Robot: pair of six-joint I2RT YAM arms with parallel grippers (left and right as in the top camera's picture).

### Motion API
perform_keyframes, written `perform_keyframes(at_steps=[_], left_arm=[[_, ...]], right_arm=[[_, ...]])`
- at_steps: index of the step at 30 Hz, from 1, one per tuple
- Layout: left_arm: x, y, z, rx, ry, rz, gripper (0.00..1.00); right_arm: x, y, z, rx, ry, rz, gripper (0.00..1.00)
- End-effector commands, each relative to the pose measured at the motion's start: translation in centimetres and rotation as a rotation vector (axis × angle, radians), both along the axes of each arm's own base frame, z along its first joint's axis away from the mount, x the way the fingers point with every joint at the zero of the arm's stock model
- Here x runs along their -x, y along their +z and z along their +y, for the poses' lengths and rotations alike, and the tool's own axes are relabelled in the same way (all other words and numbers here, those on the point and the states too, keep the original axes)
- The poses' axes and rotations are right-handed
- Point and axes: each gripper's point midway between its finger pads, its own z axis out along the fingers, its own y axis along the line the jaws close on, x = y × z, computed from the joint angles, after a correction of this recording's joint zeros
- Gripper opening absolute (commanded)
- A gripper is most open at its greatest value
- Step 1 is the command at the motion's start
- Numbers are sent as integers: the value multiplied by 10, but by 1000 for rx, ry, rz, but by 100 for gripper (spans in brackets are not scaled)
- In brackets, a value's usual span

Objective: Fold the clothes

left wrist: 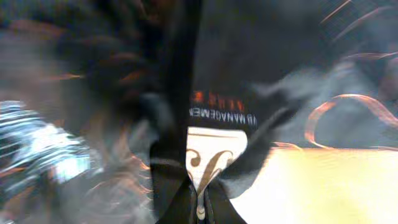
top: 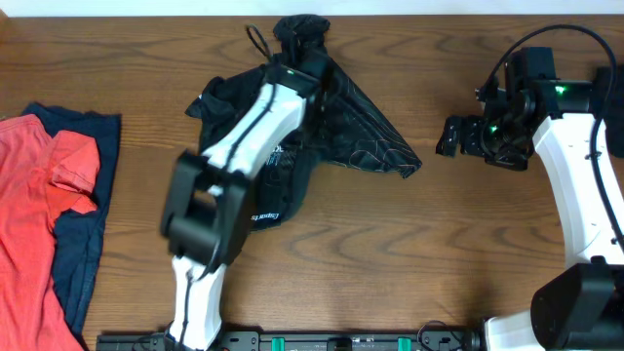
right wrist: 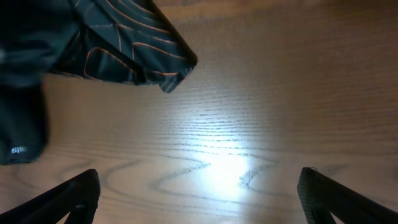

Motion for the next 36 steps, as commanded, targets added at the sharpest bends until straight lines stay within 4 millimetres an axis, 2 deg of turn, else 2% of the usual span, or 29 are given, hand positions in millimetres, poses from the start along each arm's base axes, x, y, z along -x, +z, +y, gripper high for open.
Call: perform_keyframes(at_steps=[1,3,5,7,13,16,20,24,29,36], left_arm=[[-10,86,24,-38,56,-232,6],[-4,113,30,-31,65,-287,6],[1,129,39,-44,77,-319,6],[4,136,52,-92,98,-334,6],[12,131,109,-259,209,-283,6],[9,138,148,-362,301,-305,6],[9,141,188,-380,422,-290,6],[12,137,217,-331,515,-248,6],[16,133,245,-287,598,-207,6],[20,133,271,-291,660,-197,6]], right_arm=[[-5,-7,-1,1,12,14,99],[-6,-14,-1,0,12,37,99],[-6,-23,0,-1,12,63,99],[-6,-34,1,-8,13,98,99],[-4,-73,1,-12,14,222,99],[-4,-86,5,-32,19,262,99],[-6,-98,16,-53,101,263,99],[-11,-100,39,-53,232,216,99],[-4,-99,83,-67,495,161,99],[1,-100,129,-57,585,124,99]])
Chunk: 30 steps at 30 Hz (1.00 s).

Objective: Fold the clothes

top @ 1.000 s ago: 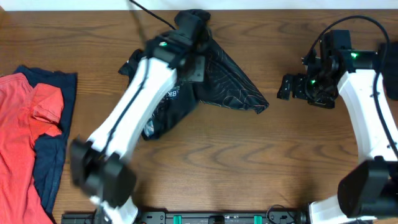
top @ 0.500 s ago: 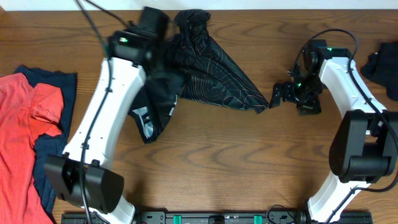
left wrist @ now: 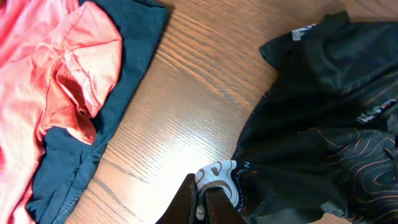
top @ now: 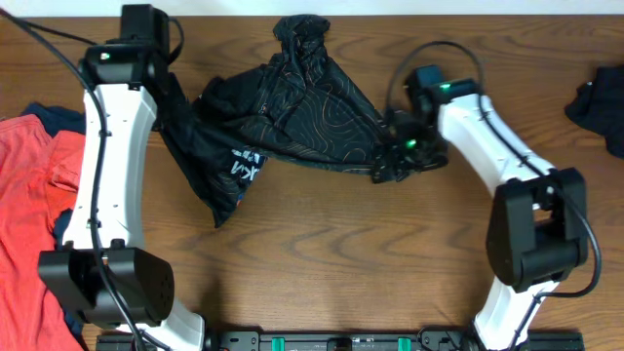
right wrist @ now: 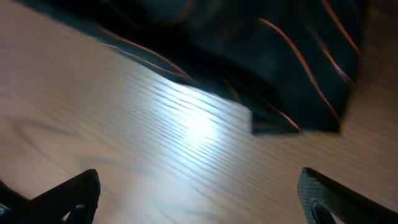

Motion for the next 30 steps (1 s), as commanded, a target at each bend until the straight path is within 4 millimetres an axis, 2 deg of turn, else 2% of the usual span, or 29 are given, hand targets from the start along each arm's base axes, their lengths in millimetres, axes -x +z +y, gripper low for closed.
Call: perform_keyframes(at_steps=[1,5,9,14,17,21,25,30], left_arm=[[5,4,10,14,34,-11,6],[6,2,22,63,73,-23,6],[7,-1,26,137,82,-30,6],[7,-1,30,143,90,-32,6],[6,0,31,142,89,-38,6],[4,1,34,124,73,-44,6],[9,3,62,82,157,-57,6],[19,2,94,197,272,-102,6]], right_arm=[[2,2,20,-22,62,-21,99],[3,1,25,-24,76,-27,99],[-7,1,19,-10,-9,-40,99],[-15,2,3,-29,-77,-32,99],[-15,6,-3,-90,-97,-6,99],[-11,7,-22,-109,-125,37,99],[-6,5,-34,-103,-146,69,99],[-2,5,-34,-101,-143,84,99]])
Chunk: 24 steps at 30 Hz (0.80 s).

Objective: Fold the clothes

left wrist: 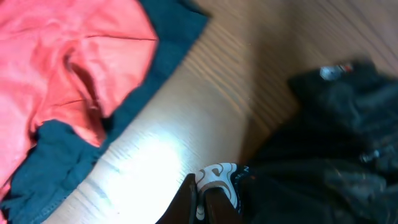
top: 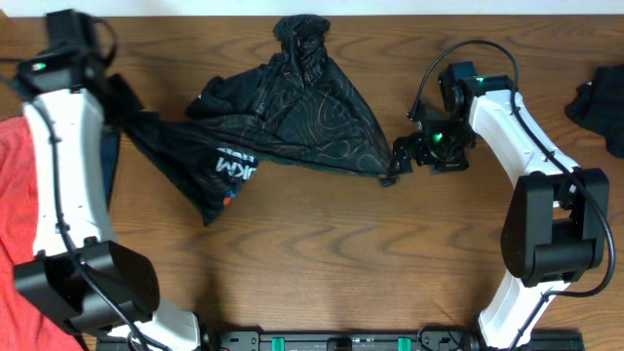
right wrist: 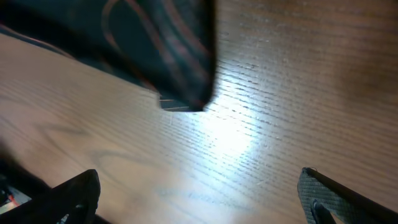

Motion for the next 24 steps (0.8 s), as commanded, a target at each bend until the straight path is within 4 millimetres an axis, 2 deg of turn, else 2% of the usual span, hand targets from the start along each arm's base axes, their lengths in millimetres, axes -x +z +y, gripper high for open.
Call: perform_keyframes(at_steps=[1,6,12,14,21,24], left_arm=[[10,4,20,94,71,-50,6],[10,11,27,203,86,-134,6],[4,13,18,210,50,-143,6],[1,13,14,207,33,-147,6],[-4,14,7,202,11,-152,6],[-4,14,6,203,10,-149,6]], right_arm=[[1,-1,6,-27,26,3,99],[2,-1,16,-40,62,-11,99],[9,-8,36,-59,136,-4,99],[13,-17,44,-49,169,14,99],[30,-67,61,62,233,110,99],[37,-73,73,63,287,113,99]])
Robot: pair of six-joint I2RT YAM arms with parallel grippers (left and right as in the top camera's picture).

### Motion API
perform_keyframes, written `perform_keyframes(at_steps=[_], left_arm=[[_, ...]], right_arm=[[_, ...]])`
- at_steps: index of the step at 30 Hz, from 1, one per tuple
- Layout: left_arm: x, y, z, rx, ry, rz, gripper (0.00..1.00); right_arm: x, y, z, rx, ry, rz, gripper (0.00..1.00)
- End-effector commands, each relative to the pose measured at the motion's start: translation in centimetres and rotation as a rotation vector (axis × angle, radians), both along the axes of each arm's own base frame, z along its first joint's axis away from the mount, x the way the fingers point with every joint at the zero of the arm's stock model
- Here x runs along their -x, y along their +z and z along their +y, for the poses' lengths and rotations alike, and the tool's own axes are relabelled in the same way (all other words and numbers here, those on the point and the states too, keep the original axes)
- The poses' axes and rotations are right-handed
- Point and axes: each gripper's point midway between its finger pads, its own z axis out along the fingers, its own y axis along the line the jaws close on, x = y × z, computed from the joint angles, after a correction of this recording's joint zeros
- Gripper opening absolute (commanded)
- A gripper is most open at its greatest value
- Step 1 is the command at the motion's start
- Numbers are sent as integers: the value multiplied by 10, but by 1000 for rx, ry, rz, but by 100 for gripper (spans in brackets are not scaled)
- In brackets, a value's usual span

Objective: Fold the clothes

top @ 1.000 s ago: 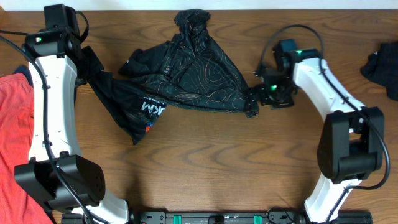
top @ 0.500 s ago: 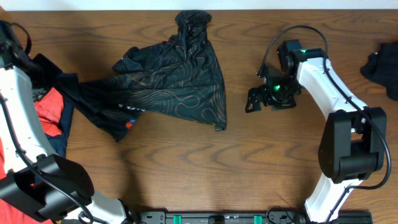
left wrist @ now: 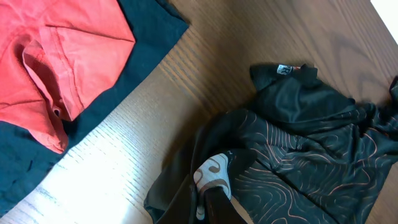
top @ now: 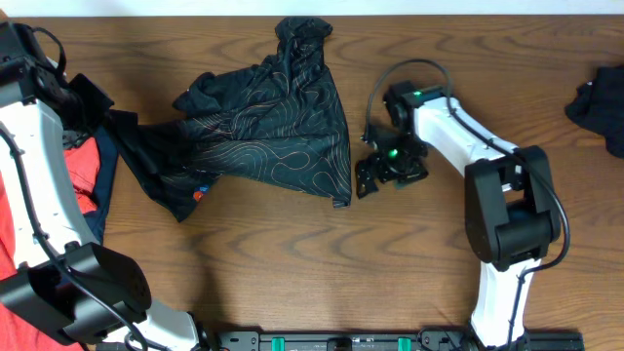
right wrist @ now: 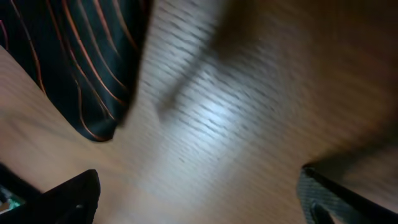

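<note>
A black garment with orange contour lines (top: 268,127) lies crumpled across the back middle of the table. My left gripper (top: 109,119) is at its left end, shut on the cloth beside the white patterned neck label (left wrist: 210,173). My right gripper (top: 370,178) is open just right of the garment's lower right corner (top: 341,198). Bare wood lies between its fingers in the right wrist view. That corner (right wrist: 87,68) shows there at the upper left, apart from the fingers (right wrist: 68,199).
A red shirt (left wrist: 56,56) lies on a navy garment (left wrist: 149,28) at the table's left edge, close under my left arm. Another dark cloth (top: 595,102) sits at the far right edge. Bare wood fills the front half of the table (top: 322,283).
The garment is less stretched and its lower right corner now lies further left. My right gripper has moved left after it, still open. My left gripper keeps its hold at the left end.
First my left gripper was down in the garment at the back middle, the right one open off to the right. Then the left held the cloth further left, and later further still, with the garment spread wide. Now the garment is bunched leftward, with the right gripper open at its corner.
</note>
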Motion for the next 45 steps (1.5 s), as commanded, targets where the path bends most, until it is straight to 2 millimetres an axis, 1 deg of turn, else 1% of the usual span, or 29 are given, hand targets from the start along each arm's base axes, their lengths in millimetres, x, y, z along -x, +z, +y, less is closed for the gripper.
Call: perform_keyframes(at_steps=[1,10,12,16,20,35,36,37,38,39,40,41,42,43,44,45], left_arm=[[3,8,-4,-4,-17,-18,6],[3,7,-9,1,-29,-9,6],[2,7,-12,1,-36,-9,6],[-1,7,-19,0,-55,-9,6],[-1,7,-20,0,-59,-9,6],[-1,7,-20,0,-59,-9,6],[-1,7,-20,1,-59,-9,7],[-1,7,-20,1,-59,-9,6],[-1,7,-20,0,-59,-9,6],[-1,7,-20,0,-59,-9,6],[-1,7,-20,0,-59,-9,6],[-1,7,-20,0,-59,-9,6],[-1,7,-20,0,-59,-9,6],[-1,7,-20,0,-59,-9,6],[-1,7,-20,0,-59,-9,6],[-1,7,-20,0,-59,-9,6]], right_arm=[[17,-24,11,31,75,45,99],[39,-22,59,10,237,5,99],[40,-22,68,0,260,-15,99],[34,-24,83,-24,277,-70,99],[30,-25,84,-28,275,-86,99],[32,-24,84,-31,276,-75,99],[32,-24,83,-32,284,-75,91],[32,-24,83,-33,288,-76,73],[32,-24,83,-33,289,-77,57],[32,-24,83,-33,289,-77,40],[32,-24,83,-33,287,-77,35],[31,-24,82,-33,285,-77,48],[31,-24,82,-33,284,-77,56],[31,-24,81,-33,282,-77,57],[30,-24,81,-32,280,-78,48],[29,-25,79,-27,278,-80,28]])
